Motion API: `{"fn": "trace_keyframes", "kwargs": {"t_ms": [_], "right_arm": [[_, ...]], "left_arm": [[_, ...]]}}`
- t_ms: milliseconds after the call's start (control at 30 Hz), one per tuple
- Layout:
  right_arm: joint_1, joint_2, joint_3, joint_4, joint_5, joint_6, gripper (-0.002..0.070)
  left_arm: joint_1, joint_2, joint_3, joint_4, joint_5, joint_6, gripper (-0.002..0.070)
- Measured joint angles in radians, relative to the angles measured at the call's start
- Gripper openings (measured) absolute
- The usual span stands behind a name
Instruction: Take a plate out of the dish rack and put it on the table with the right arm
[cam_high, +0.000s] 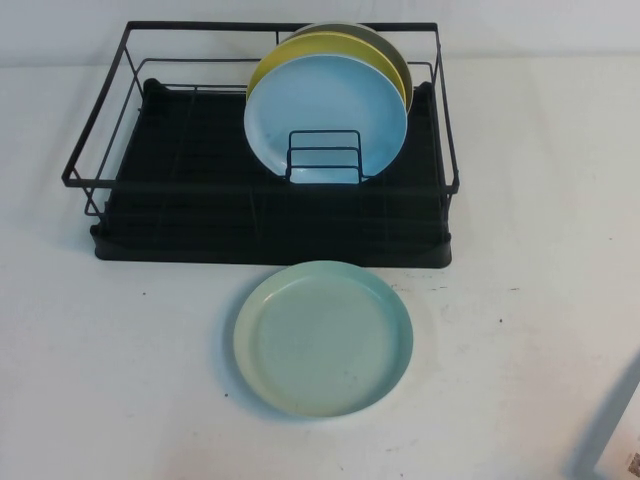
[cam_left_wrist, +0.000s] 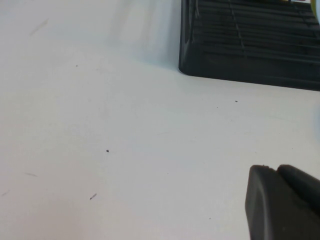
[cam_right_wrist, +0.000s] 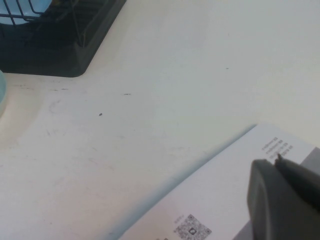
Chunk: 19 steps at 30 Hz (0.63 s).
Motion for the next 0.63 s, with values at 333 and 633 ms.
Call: {"fn": "trace_keyframes", "kwargs": {"t_ms": [333, 633], "right_arm": [[0.000, 0.000, 0.000, 0.004, 0.000, 0.000, -0.0018], [0.000, 0.000, 0.000, 0.012, 0.000, 0.000, -0.0018]], "left_arm": [[0.000, 0.000, 0.000, 0.000, 0.000, 0.000, -0.0004], [0.000, 0.000, 0.000, 0.000, 0.000, 0.000, -0.0004]]}}
